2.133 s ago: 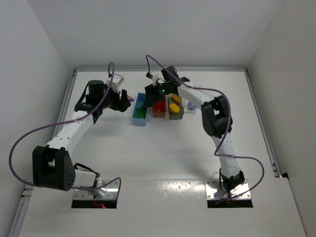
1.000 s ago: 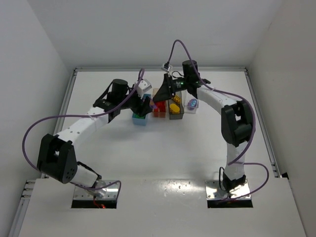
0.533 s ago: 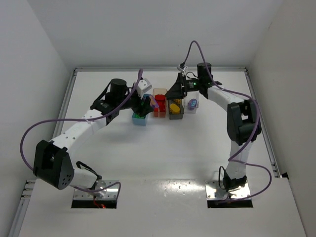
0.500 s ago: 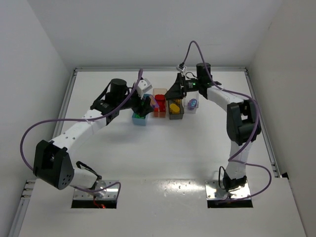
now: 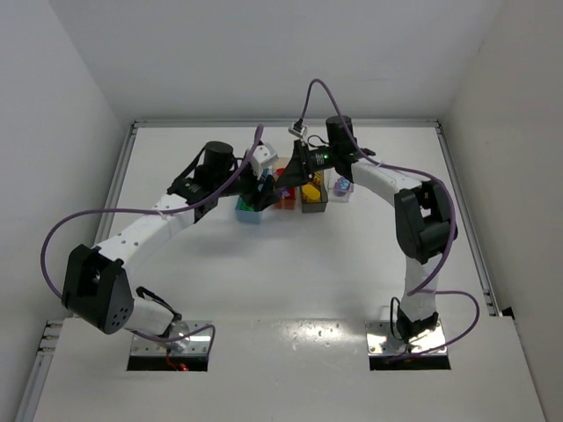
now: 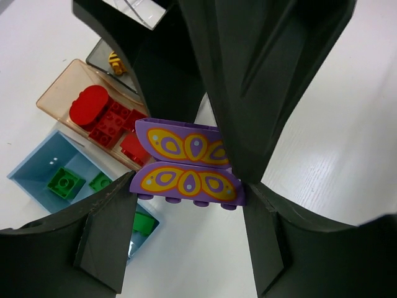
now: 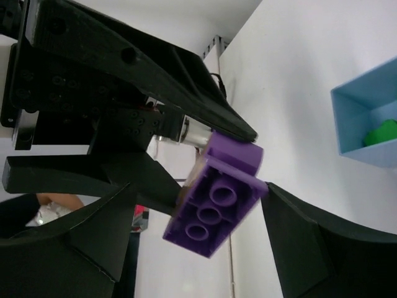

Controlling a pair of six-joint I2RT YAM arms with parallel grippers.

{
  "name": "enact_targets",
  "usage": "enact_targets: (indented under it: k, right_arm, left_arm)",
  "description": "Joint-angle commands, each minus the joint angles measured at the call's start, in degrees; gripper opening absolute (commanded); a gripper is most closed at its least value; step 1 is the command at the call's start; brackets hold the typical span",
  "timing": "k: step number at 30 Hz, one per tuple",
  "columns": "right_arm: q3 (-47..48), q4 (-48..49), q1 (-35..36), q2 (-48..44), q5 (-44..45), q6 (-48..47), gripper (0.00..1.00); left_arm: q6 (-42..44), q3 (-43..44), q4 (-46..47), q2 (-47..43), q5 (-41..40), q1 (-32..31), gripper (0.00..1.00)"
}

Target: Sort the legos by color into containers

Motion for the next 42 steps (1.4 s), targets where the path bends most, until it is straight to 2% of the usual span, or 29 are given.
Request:
enact_targets:
  k: [1,3,4,5,7,15,19,21,22,23,24,25,28,36,42]
  right_arm:
    - [1.9,3.1,1.3,-3.1,-2.8,-0.3,0.79]
    - [1.2,3.6,1.3,-3.1,-2.8,-0.3,0.57]
    - [1.2,3.6,1.3,-3.1,-2.8,-0.3,0.32]
    - [0.5,3.6,1.3,-3.1,-2.8,-0.3,0.19]
    - [-0.2,3.6,0.7,-3.1,-2.8,-0.3,0.0]
    - [-2.2,3.1,-8.7,-5.4,-1.5,-0.3,0.0]
    - [-2.2,0.9,-16.6,-5.9,0.8,-3.8,0.0]
    - [1.3,-8.6,-19.3,-5.9,9.1,-14.1,0.0]
    - [2.7,-13.3,-19.3,-5.9,12.9,-18.9,0.0]
    - [4.1,-21.6,-19.3,-5.2,17.6,-28.0,0.0]
    - [5.4,-24.7,-19.3,-5.2,22.7,-31.5,0.0]
    - [7.1,-26.4,-18.8,-4.6,31.6,-34.1,0.0]
    - [9.6,-27.9,-17.5,-2.3,39.8,-38.1,0.0]
    - [14.8,-27.9,-15.0,5.0,51.1,-43.7,0.01]
    - [15.4,-27.9,-14.4,7.2,53.4,-44.2,0.02]
  left_arm:
    - [1.1,2.9,2.7,0.9,0.4,-1.1,0.23]
    - [1.1,2.9,3.2,0.9,0.4,-1.1,0.23]
    - [1.1,2.9,3.2,0.9,-0.2,-1.1,0.23]
    - [1.1,2.9,3.2,0.9,-0.2,-1.1,0.23]
    - [1.1,2.9,3.2,0.9,-0.2,-1.1,0.23]
    - [1.1,-2.6,2.6,-2.1,-1.9,-1.1,0.23]
    - [1.6,-5.5,2.6,-3.4,-2.5,-1.1,0.23]
    - [0.9,-5.5,2.6,-3.4,-2.5,-1.1,0.23]
    - [0.9,-4.9,2.6,-2.8,-2.5,-1.1,0.23]
    - [0.0,-4.4,3.2,-2.8,-2.5,-1.1,0.23]
    - [-1.4,-2.9,3.2,-1.7,-3.0,-1.1,0.23]
    - [-2.0,-2.0,3.9,-0.5,-3.0,-1.1,0.23]
    - [-3.3,2.2,3.9,2.4,-3.0,-1.1,0.24]
    - [-5.2,9.3,4.4,6.3,-3.0,-1.1,0.26]
    - [-5.7,10.8,4.4,7.4,-3.0,-1.1,0.26]
